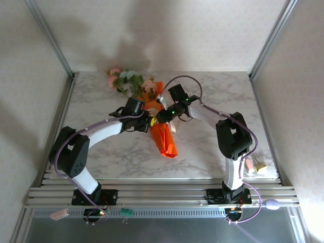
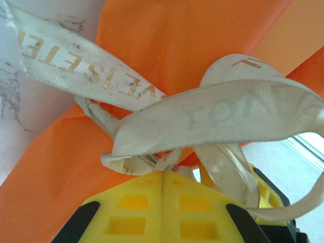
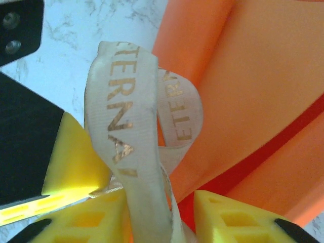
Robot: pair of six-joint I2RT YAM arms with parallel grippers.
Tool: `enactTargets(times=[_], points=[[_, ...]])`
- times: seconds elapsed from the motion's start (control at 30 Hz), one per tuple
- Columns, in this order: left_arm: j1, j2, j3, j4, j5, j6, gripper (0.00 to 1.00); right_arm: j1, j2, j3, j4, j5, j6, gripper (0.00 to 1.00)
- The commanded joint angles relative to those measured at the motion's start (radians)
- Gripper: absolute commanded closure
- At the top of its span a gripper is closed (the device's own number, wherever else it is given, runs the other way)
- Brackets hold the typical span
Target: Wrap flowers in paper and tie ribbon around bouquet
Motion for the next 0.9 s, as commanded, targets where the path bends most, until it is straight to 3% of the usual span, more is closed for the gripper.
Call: enactTargets(times=[0.0, 0.33, 0.5, 0.63, 0.77, 0.87], points=[[0.008, 0.016, 0.032, -0.033, -0.026, 0.02, 1.0, -0.019, -0.057, -0.01, 0.057, 0.018, 0.042, 0.56], [0.008, 0.021, 0.039, -0.041, -0.031, 0.024, 1.0, -0.041, -0.122, -0.04, 0.08, 0.031, 0.116, 0.43], [0.009, 0.015, 0.033, -0.041, -0.031, 0.024, 1.0, -0.071, -0.235, -0.154, 0.174, 0.118, 0.275, 0.42], [0.01, 0.016, 0.034, -0.044, -0.032, 0.028, 1.0, -0.087, -0.341, -0.312, 0.296, 0.128, 0.526, 0.52], [0.01, 0.019, 0.034, -0.044, -0.031, 0.028, 1.0, -0.081, -0.358, -0.427, 0.375, 0.075, 1.006, 0.59], [0.01, 0.021, 0.036, -0.043, -0.031, 0.029, 1.0, -0.054, -0.336, -0.458, 0.418, 0.046, 1.28, 0.58]])
